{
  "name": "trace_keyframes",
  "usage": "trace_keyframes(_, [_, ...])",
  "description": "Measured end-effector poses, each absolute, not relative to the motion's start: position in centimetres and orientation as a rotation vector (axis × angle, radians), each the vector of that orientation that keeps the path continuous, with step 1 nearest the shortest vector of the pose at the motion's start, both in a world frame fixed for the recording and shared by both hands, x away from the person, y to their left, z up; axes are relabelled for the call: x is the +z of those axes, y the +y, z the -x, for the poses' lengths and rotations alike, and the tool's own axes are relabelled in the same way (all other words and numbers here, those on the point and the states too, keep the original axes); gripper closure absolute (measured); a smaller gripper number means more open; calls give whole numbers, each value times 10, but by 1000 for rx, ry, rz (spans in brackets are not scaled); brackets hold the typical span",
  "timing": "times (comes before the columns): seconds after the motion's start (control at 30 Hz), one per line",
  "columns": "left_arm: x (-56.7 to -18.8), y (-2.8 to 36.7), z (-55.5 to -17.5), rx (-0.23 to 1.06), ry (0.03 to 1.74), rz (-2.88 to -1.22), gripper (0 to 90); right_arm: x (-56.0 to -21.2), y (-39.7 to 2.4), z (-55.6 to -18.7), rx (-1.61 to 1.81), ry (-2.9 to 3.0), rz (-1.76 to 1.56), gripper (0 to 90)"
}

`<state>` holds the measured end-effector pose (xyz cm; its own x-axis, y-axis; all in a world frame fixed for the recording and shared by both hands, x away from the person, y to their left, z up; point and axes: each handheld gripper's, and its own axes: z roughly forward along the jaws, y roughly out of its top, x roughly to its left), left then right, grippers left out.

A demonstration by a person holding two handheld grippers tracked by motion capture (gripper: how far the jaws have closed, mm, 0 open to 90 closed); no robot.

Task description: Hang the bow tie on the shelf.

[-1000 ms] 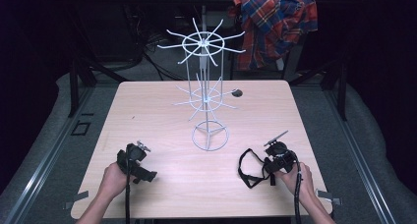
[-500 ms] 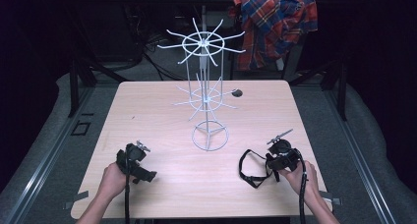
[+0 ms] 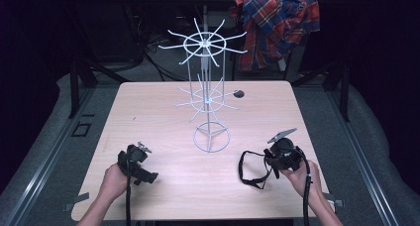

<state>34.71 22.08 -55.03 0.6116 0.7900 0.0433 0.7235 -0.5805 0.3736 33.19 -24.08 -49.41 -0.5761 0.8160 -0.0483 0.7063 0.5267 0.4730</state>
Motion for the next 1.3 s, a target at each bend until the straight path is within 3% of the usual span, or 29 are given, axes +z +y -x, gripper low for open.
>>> trace_keyframes(1.3, [-551, 217, -348, 296, 1213, -2523, 1, -444, -235, -327, 796, 2407, -1127, 739])
